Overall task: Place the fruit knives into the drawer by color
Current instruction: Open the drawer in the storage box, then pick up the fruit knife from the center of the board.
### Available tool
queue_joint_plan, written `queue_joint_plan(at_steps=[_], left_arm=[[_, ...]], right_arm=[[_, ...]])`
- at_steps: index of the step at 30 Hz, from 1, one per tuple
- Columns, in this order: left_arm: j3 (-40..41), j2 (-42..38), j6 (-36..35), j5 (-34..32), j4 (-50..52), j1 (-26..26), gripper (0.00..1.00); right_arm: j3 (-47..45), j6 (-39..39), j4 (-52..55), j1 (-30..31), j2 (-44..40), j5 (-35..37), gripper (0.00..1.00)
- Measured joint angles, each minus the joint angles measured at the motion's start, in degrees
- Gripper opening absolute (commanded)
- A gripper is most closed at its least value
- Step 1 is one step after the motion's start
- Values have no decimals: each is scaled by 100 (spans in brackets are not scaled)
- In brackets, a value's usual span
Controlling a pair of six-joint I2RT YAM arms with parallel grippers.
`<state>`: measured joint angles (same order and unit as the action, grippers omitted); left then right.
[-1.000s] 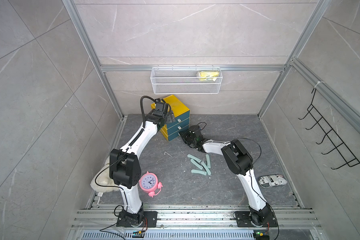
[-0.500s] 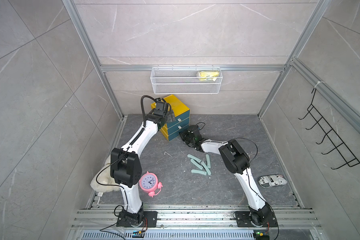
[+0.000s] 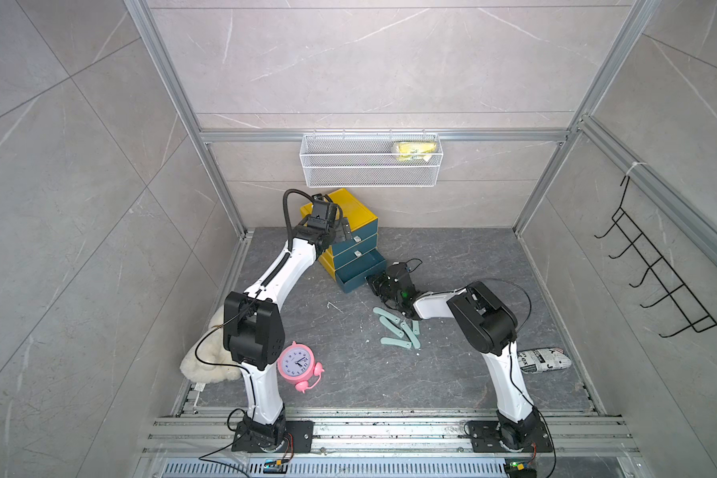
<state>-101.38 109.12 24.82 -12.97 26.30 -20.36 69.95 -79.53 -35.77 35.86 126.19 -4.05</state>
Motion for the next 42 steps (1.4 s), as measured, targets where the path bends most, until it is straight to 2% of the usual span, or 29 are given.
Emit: queue_joint_plan(at_steps=[7,11,15,22,28,31,34,37,42], left_arm=[[-42,26,0,9,31,0,95],[-79,44,0,13,59,-2,96],[-92,44,0,13,72,-2,97],[-291,44,-4,4,409,0,99],[-442,-74,-44,31,804,-2,99],[-269,-435,-26,162,835,-2,99],[409,-1244,90,313,688,-66,100],[1510,-2339,260,326,293,-339,99],[3705,-3989,686,321,-577,-1394,99]], right_arm=[[-741,-24,-223,28,-439,15,1],[-761,2,-175,42,-481,11,29],[-780,90,-57,79,-570,-17,50],[-874,238,229,101,-1110,11,63],[-1217,413,538,181,-1888,162,63],[-1438,597,914,258,-2358,243,62],[-1488,896,1593,293,-2848,280,61],[-1401,1314,2516,293,-3342,369,61],[-1250,2015,3919,293,-3917,614,61]])
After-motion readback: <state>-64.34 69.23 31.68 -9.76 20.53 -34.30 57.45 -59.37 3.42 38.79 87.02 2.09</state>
